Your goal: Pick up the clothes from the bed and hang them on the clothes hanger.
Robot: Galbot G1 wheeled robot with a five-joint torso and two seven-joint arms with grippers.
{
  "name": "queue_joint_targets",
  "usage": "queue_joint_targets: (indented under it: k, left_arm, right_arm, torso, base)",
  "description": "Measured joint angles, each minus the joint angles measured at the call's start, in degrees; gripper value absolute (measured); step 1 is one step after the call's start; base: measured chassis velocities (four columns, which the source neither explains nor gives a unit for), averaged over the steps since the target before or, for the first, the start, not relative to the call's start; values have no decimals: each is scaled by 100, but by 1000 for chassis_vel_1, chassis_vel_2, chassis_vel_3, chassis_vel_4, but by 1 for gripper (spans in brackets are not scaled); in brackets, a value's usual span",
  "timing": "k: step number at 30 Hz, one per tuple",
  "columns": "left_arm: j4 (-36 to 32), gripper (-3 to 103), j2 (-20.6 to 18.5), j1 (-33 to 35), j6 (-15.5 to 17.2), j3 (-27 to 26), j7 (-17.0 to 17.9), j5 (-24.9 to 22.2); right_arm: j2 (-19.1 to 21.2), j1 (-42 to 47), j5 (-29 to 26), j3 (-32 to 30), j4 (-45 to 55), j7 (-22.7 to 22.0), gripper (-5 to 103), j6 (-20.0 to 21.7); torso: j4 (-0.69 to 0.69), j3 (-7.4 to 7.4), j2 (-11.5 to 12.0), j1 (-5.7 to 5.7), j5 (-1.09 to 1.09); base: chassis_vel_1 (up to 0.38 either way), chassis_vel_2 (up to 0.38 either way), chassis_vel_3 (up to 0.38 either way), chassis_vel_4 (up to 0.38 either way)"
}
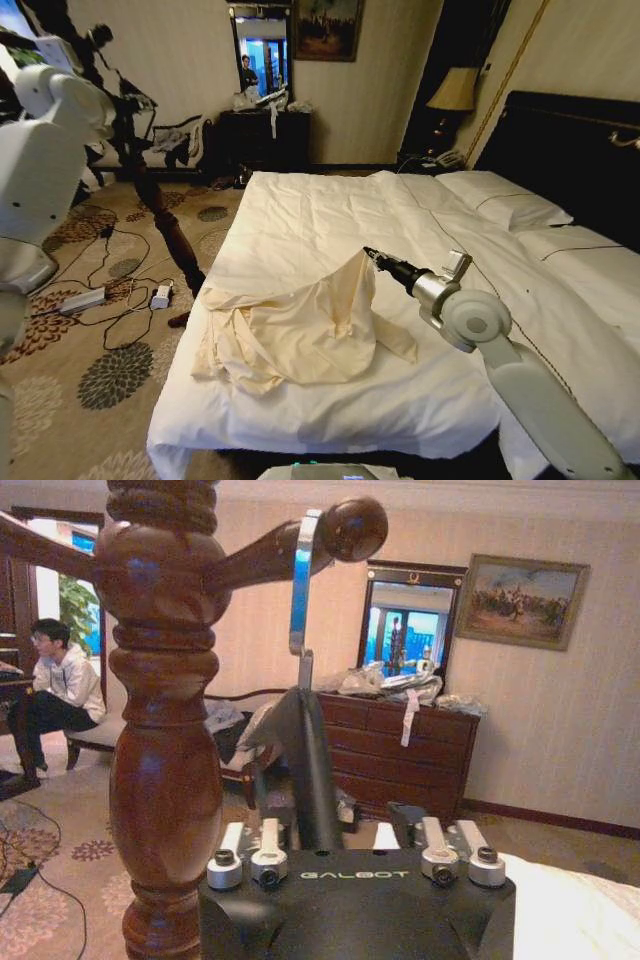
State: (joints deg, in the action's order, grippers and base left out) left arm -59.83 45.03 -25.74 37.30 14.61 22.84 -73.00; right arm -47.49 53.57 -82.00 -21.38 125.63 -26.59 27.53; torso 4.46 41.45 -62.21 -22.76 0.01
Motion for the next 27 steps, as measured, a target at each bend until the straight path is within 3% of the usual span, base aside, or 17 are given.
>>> queue_joint_targets:
  k: [4, 7, 9, 11, 17, 22, 24, 25, 27]
  left_arm:
    - [34, 41, 21, -1, 1, 15, 0, -10]
    - [18, 25, 28, 1, -103, 16, -42, 1]
    - [-13, 25, 21, 2, -130, 16, -56, 5]
    - [-81, 15, 6, 2, -173, 25, -82, 11]
    - [-384, 15, -147, 22, -239, 14, -94, 18]
    - [-1198, 15, -488, 192, -220, -125, -92, -64]
    - [-1938, 15, -848, 531, -314, -203, -385, -86]
    - [-1938, 15, -848, 531, -314, -203, -385, -86]
    - [-2551, 15, -1332, 1096, -806, -229, -1152, 124]
  right_arm:
    - [19, 34, 3, -1, 20, -2, 0, 0]
    - [33, 55, 12, -9, 25, -2, 0, 0]
    - [35, 57, 15, -10, 25, -2, 0, 0]
    - [38, 59, 26, -10, 26, 0, 0, 0]
    - [25, 59, 44, -2, 18, 0, 0, 0]
    - [3, 59, 70, -4, -16, -3, 0, 0]
    - [-27, 74, 121, -49, -60, -7, 0, 0]
    - [-27, 74, 121, -49, -60, -7, 0, 0]
    - [-25, 114, 143, -113, -76, -11, 0, 0]
  torso:
    - [0, 0, 0, 0, -1]
    - [0, 0, 0, 0, -2]
    - [1, 0, 0, 0, -1]
    - [2, 0, 0, 0, -1]
    - [1, 0, 0, -1, -1]
    - [0, 0, 0, 0, 0]
    - [2, -1, 0, 0, 3]
    - [2, -1, 0, 0, 3]
    - [3, -1, 0, 1, 1]
  base:
    - [0, 0, 0, 0]
    - [0, 0, 0, 0]
    - [0, 0, 0, 0]
    - [0, 0, 0, 0]
    - [0, 0, 0, 0]
    - [0, 0, 0, 0]
    - [0, 0, 0, 0]
    - [0, 0, 0, 0]
    - [0, 0, 0, 0]
